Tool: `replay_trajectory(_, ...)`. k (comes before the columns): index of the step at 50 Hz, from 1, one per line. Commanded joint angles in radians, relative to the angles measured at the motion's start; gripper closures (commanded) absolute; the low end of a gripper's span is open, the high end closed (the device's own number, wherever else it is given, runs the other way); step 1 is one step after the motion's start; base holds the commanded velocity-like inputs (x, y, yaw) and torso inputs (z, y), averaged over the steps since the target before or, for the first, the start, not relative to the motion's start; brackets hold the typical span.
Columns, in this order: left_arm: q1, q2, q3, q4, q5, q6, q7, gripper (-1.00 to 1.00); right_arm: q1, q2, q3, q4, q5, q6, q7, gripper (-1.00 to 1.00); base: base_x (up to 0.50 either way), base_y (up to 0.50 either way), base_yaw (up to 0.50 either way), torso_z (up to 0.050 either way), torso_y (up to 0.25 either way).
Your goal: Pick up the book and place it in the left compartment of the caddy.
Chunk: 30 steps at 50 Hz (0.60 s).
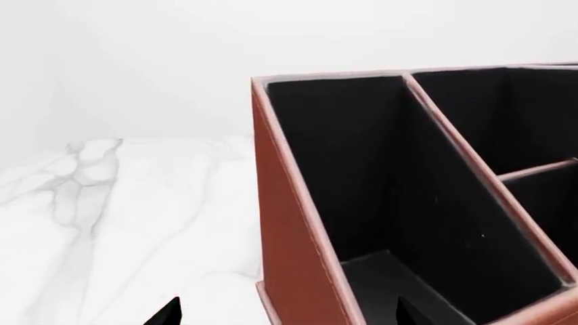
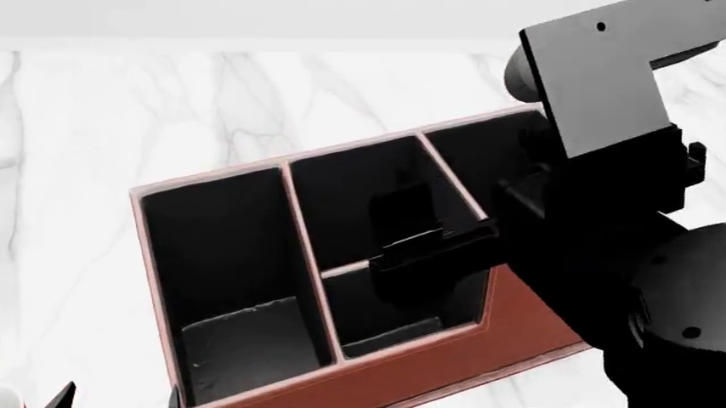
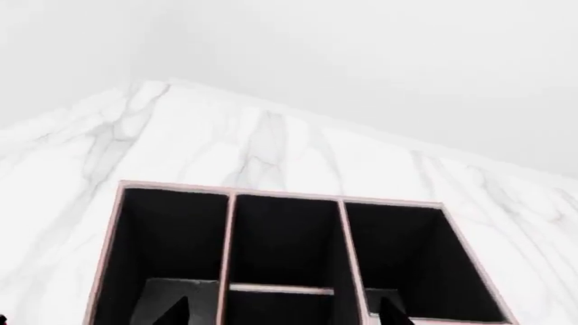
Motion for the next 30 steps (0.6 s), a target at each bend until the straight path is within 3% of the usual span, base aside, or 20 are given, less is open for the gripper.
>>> replay_trajectory(1,-0.001,-0.005,0.005,0.001,-0.005,0.000,-0.006,-1.00,0.132,0.068,-0.133,0.083,0.113,0.062,-0.120,-1.00,0.00,0.00,0.00,0.000,0.000)
replay_trajectory(3,-0.002,-0.005,0.007,0.000,-0.006,0.001,-0.007,-1.00,0.162,0.088,-0.162,0.075,0.083,0.061,-0.187,-1.00,0.00,0.00,0.00,0.000,0.000)
replay_trajectory(4,-0.001,-0.006,0.008,0.000,-0.005,0.002,-0.007,-1.00,0.260,0.151,-0.296,0.090,0.099,0.065,-0.261,-1.00,0.00,0.00,0.00,0.000,0.000)
replay_trajectory(5,-0.001,-0.006,0.009,0.000,-0.005,0.003,-0.007,-1.00,0.287,0.170,-0.313,0.054,0.057,0.064,-0.347,-1.00,0.00,0.00,0.00,0.000,0.000)
replay_trajectory(11,-0.003,-0.008,0.012,-0.003,-0.007,0.005,-0.011,-1.00,0.330,0.217,-0.372,0.018,0.029,0.059,-0.502,-1.00,0.00,0.00,0.00,0.000,0.000)
replay_trajectory(12,-0.004,-0.007,0.014,-0.008,-0.002,0.007,-0.014,-1.00,0.480,0.322,-0.522,-0.041,0.048,0.066,-0.652,-1.00,0.00,0.00,0.00,0.000,0.000)
replay_trajectory(13,-0.005,-0.008,0.014,-0.009,-0.004,0.007,-0.014,-1.00,0.573,0.331,-0.672,-0.044,0.034,0.062,-0.687,-1.00,0.00,0.00,0.00,0.000,0.000)
replay_trajectory(14,-0.005,-0.008,0.015,-0.008,-0.004,0.007,-0.015,-1.00,0.579,0.337,-0.822,-0.048,0.032,0.056,-0.696,-1.00,0.00,0.00,0.00,0.000,0.000)
replay_trajectory(15,-0.005,-0.009,0.016,-0.008,-0.003,0.007,-0.015,-1.00,0.586,0.340,-0.855,-0.052,0.039,0.052,-0.701,-1.00,0.00,0.00,0.00,0.000,0.000)
replay_trajectory(30,-0.006,-0.015,0.023,-0.008,-0.008,0.008,-0.023,-1.00,0.646,0.370,-0.983,-0.073,0.074,0.040,-0.704,-1.00,0.00,0.00,0.00,0.000,0.000)
